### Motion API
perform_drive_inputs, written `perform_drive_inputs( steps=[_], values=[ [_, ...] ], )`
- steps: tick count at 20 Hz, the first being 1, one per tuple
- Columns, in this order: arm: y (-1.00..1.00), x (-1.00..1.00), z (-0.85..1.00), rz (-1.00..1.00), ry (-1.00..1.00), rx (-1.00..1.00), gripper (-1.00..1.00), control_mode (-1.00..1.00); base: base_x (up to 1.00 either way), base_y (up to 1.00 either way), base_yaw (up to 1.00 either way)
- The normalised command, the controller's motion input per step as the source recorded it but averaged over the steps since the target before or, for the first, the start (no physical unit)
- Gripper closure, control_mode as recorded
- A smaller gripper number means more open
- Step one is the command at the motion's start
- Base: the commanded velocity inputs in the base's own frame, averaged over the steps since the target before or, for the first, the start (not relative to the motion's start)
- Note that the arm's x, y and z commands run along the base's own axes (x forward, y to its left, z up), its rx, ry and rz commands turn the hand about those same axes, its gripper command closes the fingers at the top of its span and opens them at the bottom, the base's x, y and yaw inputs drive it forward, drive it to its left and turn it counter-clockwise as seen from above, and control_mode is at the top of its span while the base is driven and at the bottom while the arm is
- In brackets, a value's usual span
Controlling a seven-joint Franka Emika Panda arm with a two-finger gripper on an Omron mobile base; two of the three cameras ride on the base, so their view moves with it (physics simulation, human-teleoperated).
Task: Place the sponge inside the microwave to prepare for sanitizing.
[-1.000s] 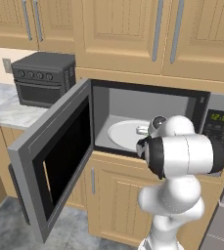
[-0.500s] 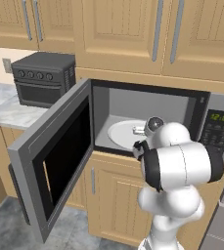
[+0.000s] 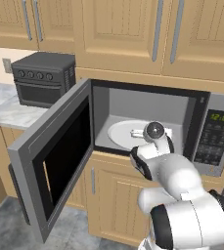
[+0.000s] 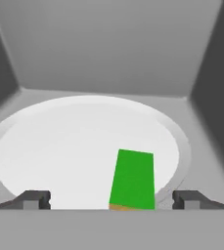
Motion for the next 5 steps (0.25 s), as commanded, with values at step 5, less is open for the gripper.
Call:
perform_drive_inputs(
  steps=[5],
  values=[
    [0.22, -0.59, 0.84, 0.00, 0.00, 0.00, -1.00, -1.00, 0.00, 0.00, 0.00]
  ],
)
